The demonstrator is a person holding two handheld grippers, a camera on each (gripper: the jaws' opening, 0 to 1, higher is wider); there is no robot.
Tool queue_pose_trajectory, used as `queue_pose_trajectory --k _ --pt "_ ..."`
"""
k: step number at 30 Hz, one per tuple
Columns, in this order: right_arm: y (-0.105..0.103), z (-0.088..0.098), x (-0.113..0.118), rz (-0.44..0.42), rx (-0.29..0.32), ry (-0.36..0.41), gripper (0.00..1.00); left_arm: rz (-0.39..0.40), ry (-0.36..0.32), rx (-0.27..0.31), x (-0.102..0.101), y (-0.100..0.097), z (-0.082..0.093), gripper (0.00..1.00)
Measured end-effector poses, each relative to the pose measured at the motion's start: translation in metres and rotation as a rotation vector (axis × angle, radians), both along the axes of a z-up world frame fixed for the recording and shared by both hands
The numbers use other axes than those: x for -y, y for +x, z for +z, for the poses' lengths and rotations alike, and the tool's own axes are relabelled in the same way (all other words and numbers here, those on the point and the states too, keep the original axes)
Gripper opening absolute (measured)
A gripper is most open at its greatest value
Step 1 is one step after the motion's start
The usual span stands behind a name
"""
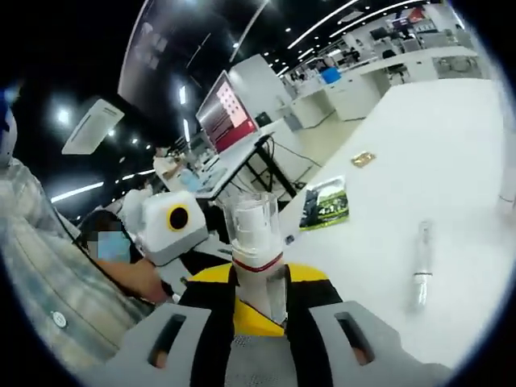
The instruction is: Arrange the skincare products in the storage area until every visible bottle or jar stands upright without overlapping.
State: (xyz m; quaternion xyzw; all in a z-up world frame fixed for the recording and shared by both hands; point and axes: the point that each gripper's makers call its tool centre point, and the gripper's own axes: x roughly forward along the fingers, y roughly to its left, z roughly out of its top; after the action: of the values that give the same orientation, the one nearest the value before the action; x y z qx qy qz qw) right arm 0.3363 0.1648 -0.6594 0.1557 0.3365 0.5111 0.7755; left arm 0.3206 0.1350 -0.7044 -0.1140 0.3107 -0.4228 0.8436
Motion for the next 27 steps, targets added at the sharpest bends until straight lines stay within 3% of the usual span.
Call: queue_pose_trajectory --k 5,8,10,12,14,17,19,21,27 --pt "0.005 0.002 -0.002 -0.129 -0.091 0.028 0.25 0.010 0.047 0.009 -0.002 0.001 -0.005 0.21" --pt "0.005 -0.003 -0.004 -0.144 -0.071 0.000 0.26 0.007 0.082 0.007 -0.003 0.001 -0.010 0.21" --pt "0.010 -0.008 0.003 -0.190 -0.018 -0.050 0.22 -0.019 0.132 0.032 -0.003 -0.002 -0.013 0.21" --pt "0.003 -0.008 0.002 -0.156 0.005 -0.057 0.21 -0.026 0.129 0.021 -0.001 -0.004 -0.015 0.22" --pt "0.000 -0.004 0.003 -0.105 0.079 -0.065 0.21 -0.048 0.126 0.038 -0.001 -0.004 -0.014 0.21" --pt "-0.004 0.000 0.008 -0.035 0.078 -0.048 0.20 -0.089 0.093 0.043 0.006 -0.009 -0.011 0.21" --pt "-0.002 0.005 0.013 -0.018 0.072 -0.017 0.20 -0.109 0.013 0.052 0.015 -0.011 0.001 0.22" --pt "-0.006 0.010 0.018 0.042 0.060 0.004 0.20 -0.127 -0.013 0.044 0.017 -0.014 0.005 0.22" --pt "-0.026 0.022 0.023 0.268 0.139 0.023 0.19 -0.221 -0.092 0.051 0.030 -0.029 0.016 0.24"
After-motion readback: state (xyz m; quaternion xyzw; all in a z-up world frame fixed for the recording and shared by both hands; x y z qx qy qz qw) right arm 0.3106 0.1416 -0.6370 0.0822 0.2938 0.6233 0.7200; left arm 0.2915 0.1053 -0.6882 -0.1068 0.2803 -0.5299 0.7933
